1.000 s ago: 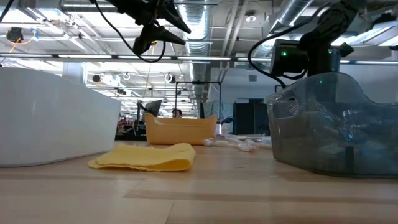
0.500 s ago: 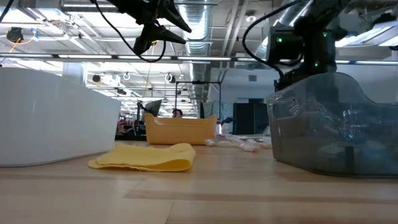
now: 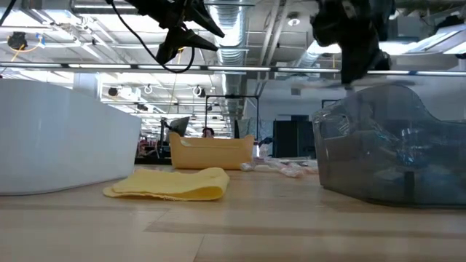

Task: Pick & Place Toothbrushes
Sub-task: Put the blue toothbrush into the black bin

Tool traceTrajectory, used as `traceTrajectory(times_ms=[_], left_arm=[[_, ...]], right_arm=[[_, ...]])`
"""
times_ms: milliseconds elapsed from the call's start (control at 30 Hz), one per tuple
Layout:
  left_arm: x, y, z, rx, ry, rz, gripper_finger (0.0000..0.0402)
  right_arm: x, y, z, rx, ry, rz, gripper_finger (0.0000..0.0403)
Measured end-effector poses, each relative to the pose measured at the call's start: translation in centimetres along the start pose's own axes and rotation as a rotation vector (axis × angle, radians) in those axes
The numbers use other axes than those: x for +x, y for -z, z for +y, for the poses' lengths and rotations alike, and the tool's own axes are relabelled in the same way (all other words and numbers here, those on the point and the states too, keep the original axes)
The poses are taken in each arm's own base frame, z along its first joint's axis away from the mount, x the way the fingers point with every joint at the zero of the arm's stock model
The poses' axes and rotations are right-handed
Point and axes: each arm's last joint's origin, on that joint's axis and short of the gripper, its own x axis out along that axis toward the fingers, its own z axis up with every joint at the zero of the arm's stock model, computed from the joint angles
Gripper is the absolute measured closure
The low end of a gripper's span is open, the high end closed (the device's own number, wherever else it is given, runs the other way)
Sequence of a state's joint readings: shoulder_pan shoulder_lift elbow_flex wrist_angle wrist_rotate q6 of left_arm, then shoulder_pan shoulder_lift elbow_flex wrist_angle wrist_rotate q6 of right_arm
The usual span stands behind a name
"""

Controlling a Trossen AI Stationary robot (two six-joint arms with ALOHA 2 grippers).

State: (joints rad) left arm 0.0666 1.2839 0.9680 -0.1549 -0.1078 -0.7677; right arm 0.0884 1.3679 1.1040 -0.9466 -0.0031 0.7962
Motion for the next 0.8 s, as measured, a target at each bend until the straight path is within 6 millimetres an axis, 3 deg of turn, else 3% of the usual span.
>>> traceTrajectory(times_ms=[367,567,800], left_arm=[[-0.1,0.4,-0.4,-0.017,0.016,0.016,0.0284],[-0.1,0.4,-0.5,-0.021,0.022,0.021,0.0284],[-0.1,0.4,-0.5,-0.042,0.021,0.021,0.0284]], right_arm=[[2.1,5.6,6.2,-0.123,-0.063,0.022,0.0384],[4.5,8.2,7.8,-0.216,-0.002,0.084,0.0384],[6.9,9.2,8.5,-0.225,0.058,0.122,0.0384]])
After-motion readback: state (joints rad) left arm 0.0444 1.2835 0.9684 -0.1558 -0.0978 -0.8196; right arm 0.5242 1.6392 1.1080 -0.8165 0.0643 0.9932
